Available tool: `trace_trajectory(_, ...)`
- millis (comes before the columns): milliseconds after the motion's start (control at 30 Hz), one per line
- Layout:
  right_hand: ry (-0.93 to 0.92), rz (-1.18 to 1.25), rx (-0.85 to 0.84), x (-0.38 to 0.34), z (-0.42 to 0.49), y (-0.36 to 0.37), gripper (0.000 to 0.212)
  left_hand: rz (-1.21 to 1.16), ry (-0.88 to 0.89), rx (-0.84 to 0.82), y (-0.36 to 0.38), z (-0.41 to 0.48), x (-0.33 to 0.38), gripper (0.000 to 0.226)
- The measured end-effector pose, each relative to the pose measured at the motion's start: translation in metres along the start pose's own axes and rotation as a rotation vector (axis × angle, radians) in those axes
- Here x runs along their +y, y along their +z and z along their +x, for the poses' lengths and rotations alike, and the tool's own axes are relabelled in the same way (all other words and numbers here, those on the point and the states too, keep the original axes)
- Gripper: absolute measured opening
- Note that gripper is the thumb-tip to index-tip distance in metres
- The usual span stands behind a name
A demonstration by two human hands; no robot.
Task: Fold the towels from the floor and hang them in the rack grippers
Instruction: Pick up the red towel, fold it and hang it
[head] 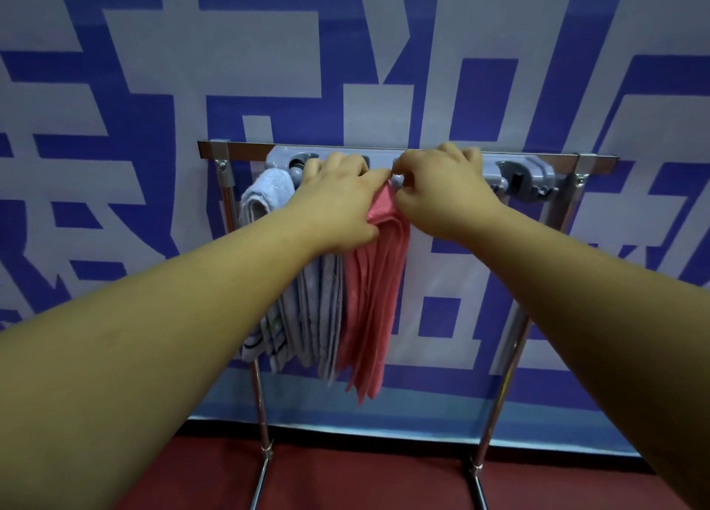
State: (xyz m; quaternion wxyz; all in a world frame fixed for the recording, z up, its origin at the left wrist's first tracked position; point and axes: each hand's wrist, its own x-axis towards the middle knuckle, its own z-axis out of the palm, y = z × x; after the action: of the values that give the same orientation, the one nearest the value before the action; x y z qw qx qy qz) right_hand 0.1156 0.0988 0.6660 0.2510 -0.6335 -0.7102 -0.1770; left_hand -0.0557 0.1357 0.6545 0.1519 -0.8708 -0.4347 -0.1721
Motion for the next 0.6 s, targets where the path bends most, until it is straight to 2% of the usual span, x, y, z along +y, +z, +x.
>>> trace_trajectory(67, -0.021, 0.000, -0.023, -0.003, -0.011, 0.001, 0.044, 0.016, -0.015, 0.054, -0.001, -0.002, 0.003, 0.057)
trace_trajectory(167, -0.028, 0.046, -0.093, -0.011, -0.025, 0.005, 0.042, -0.016, -0.039, 0.076, -0.006, -0.004, 0.007, 0.049)
trace_trajectory(300, 0.102, 0.097, -0.210, -0.025, -0.031, 0.015, 0.059, 0.001, -0.065, 0.073, -0.006, -0.006, 0.007, 0.049)
trace_trajectory(333, 0.127, 0.098, -0.197, -0.027, -0.030, 0.018, 0.055, -0.002, -0.069, 0.070, -0.005, -0.006, 0.007, 0.048)
trace_trajectory(433, 0.170, 0.101, -0.087, -0.027, -0.025, 0.019, 0.018, -0.001, -0.075, 0.067, -0.004, -0.006, 0.008, 0.042)
trace_trajectory(467, 0.180, 0.091, -0.042, -0.027, -0.024, 0.019, 0.011, 0.016, -0.074, 0.061, -0.004, -0.006, 0.009, 0.041)
trace_trajectory(533, 0.183, 0.060, 0.006, -0.027, -0.025, 0.015, 0.010, 0.066, -0.070, 0.043, -0.006, -0.005, 0.009, 0.039)
trace_trajectory(600, 0.150, 0.018, -0.018, -0.027, -0.026, 0.015, 0.024, 0.091, -0.073, 0.026, -0.005, -0.004, 0.007, 0.041)
